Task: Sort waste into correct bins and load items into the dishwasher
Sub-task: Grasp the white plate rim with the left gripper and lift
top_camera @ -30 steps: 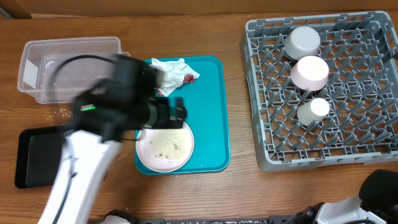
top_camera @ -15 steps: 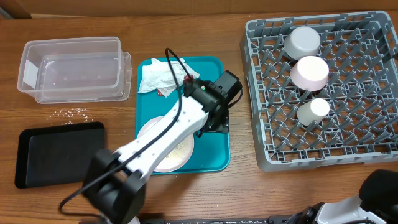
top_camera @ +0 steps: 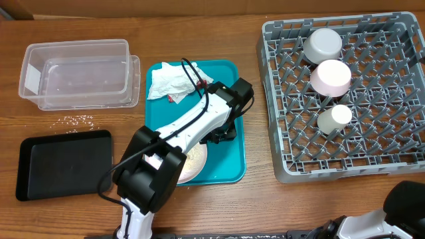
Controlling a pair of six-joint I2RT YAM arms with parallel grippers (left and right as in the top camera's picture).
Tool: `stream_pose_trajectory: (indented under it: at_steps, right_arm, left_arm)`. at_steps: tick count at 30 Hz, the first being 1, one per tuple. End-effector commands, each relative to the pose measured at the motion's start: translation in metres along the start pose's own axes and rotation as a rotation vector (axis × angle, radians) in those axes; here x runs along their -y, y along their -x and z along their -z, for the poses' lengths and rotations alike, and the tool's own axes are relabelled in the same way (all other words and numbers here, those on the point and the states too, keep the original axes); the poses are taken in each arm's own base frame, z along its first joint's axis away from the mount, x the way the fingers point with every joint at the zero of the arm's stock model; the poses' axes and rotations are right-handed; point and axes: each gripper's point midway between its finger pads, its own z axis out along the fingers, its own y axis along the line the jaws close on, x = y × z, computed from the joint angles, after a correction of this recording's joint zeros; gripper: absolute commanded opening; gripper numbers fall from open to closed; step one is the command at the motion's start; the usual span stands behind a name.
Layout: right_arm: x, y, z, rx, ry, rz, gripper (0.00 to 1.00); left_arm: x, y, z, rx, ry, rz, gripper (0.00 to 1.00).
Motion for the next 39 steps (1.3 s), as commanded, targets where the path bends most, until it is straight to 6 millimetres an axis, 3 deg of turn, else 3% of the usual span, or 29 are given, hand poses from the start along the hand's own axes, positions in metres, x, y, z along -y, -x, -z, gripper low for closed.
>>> stream_pose_trajectory:
  at_steps: [1, 7, 12, 16, 26, 30, 36, 39]
  right_arm:
    - [-0.002, 0.001, 0.002, 0.008, 0.008, -0.003, 1.0]
    - [-0.002, 0.001, 0.002, 0.008, 0.008, -0.003, 1.0]
    - [-0.002, 0.001, 0.002, 0.008, 0.008, -0.003, 1.0]
    - [-0.002, 0.001, 0.002, 0.008, 0.008, -0.003, 1.0]
    - [-0.002, 0.001, 0.002, 0.008, 0.008, -0.003, 1.0]
    - [-0.002, 0.001, 0.002, 0.008, 0.008, -0.003, 1.0]
    - [-0.002, 0.001, 0.002, 0.008, 0.008, -0.003, 1.0]
    - [-0.002, 0.001, 0.002, 0.008, 0.008, -0.003, 1.0]
  left_arm:
    - [-0.006, 0.008, -0.004, -0.011, 0.009, 0.048, 0.49]
    - [-0.021, 0.019, -0.008, -0.028, 0.014, 0.098, 0.48]
    - [-0.02, 0.019, -0.011, -0.03, 0.007, 0.102, 0.46]
    - [-0.019, 0.016, -0.012, -0.048, -0.003, 0.102, 0.37]
    - [-0.03, -0.004, -0.03, -0.11, 0.034, 0.094, 0.36]
    - [-0.031, -0.006, -0.031, -0.115, 0.04, 0.094, 0.18]
    - [-0.031, -0.006, -0.031, -0.115, 0.038, 0.094, 0.13]
    - [-0.03, -0.006, -0.03, -0.116, 0.036, 0.094, 0.04]
